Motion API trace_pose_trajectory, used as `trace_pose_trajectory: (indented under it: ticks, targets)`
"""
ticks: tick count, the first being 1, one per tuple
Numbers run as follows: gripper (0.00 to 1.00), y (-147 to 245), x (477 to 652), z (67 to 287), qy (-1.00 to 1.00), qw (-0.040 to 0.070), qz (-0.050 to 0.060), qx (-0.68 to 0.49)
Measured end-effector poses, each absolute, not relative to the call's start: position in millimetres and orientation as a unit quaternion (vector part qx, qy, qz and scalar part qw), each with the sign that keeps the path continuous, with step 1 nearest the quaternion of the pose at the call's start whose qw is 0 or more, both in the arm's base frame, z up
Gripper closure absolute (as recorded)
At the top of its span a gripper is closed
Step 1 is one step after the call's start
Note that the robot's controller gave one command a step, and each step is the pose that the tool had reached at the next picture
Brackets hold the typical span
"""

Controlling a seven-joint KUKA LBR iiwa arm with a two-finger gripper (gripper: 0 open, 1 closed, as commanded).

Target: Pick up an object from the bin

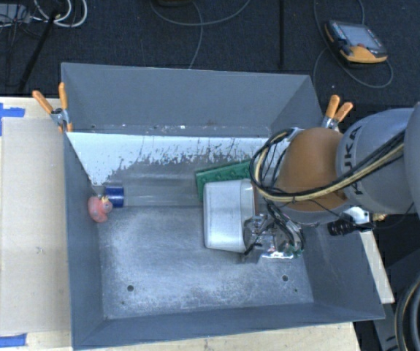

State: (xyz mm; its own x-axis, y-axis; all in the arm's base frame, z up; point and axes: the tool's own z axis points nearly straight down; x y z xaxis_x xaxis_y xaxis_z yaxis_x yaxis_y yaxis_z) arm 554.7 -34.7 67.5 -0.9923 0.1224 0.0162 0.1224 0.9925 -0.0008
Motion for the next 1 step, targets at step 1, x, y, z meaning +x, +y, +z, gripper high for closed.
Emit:
trace_pose_trajectory:
  ticks: [1]
  targets:
    - [1.0,-35.5,600.1,216.3,-0.999,0.0,0.0,-0.053]
